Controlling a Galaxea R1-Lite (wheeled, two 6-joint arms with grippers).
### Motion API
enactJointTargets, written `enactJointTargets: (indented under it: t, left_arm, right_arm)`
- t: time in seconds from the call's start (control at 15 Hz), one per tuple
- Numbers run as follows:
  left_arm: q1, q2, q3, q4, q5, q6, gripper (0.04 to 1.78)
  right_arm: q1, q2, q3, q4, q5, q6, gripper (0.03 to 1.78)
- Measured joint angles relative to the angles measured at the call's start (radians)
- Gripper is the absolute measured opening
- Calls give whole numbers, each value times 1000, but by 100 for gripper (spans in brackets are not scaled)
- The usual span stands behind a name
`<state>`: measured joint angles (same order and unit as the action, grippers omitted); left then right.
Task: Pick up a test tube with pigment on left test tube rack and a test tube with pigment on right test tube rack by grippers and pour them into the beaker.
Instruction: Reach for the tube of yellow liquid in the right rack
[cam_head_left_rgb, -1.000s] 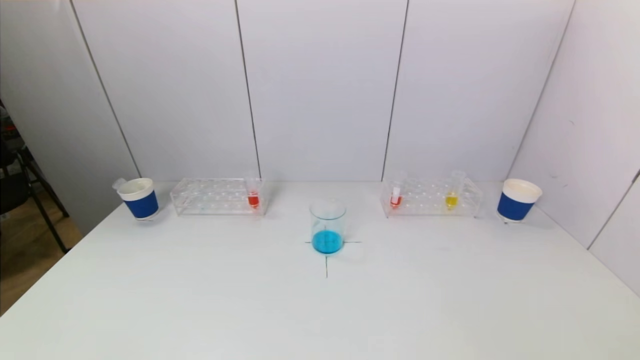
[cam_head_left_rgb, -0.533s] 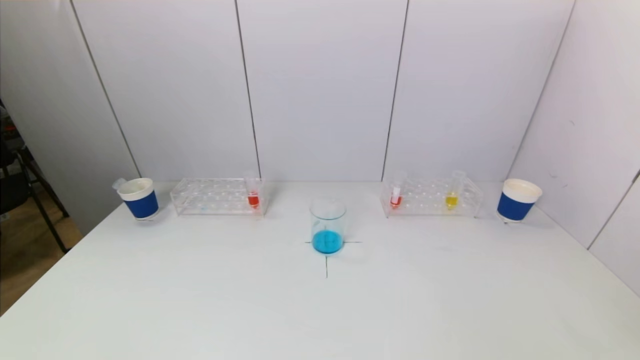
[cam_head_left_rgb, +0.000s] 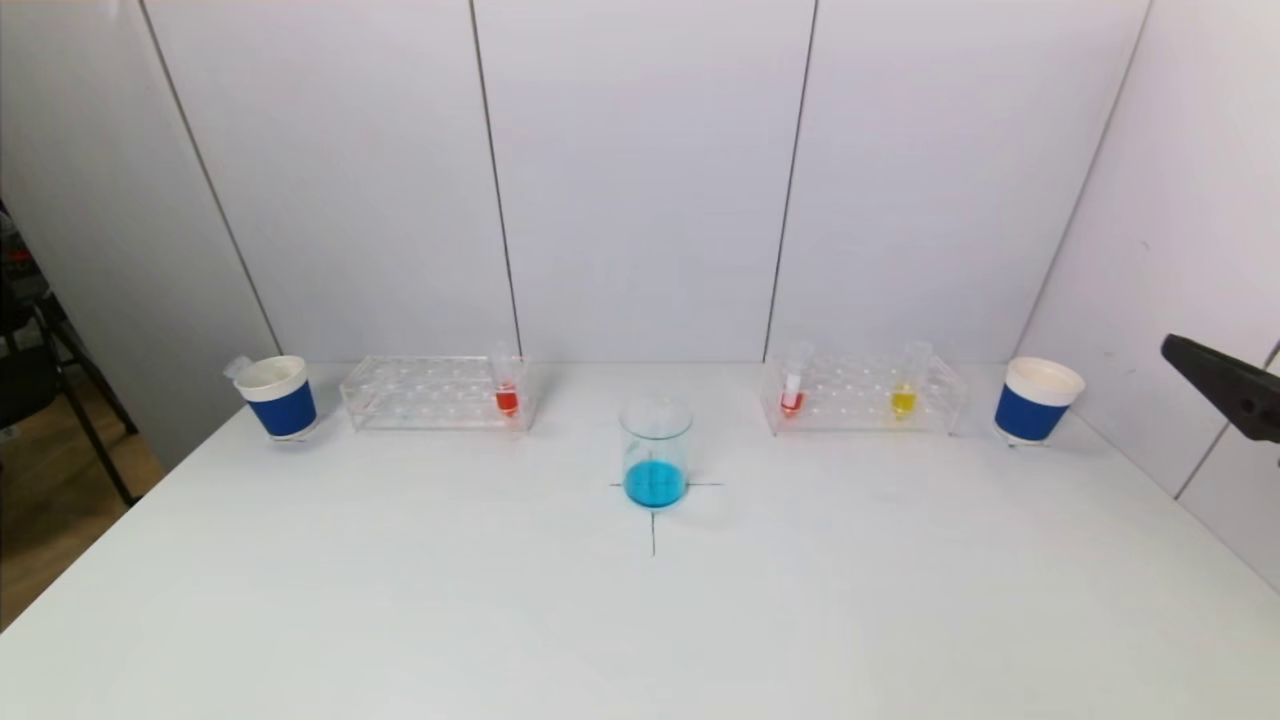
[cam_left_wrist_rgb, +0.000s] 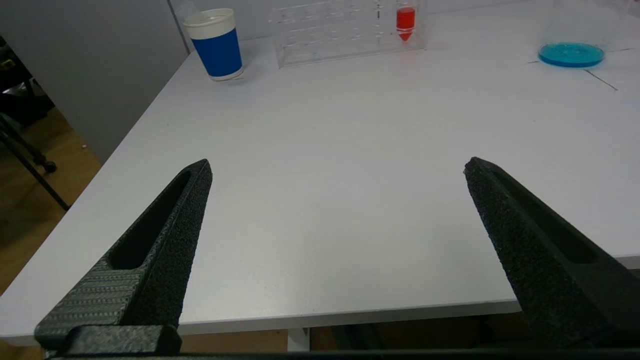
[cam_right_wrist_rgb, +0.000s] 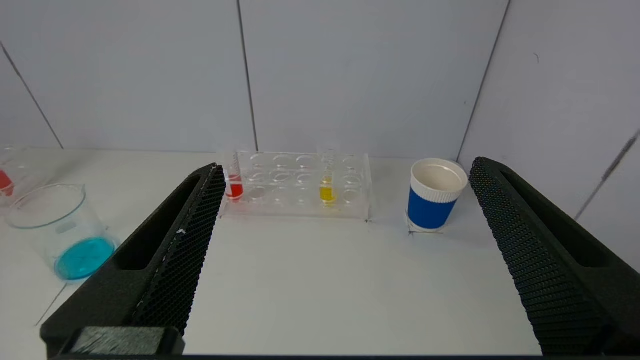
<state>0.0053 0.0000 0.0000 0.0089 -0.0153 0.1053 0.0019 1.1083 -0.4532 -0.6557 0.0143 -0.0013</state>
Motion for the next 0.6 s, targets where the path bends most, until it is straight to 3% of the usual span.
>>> enactJointTargets:
  t: [0.2,0.6]
  left_arm:
    - [0,0,0,0,0,0,176]
    - [0,0,0,0,0,0,176]
  right_arm:
    - [8,181,-17,-193,0,0,177]
    - [29,409,-58,-314,-8,15,177]
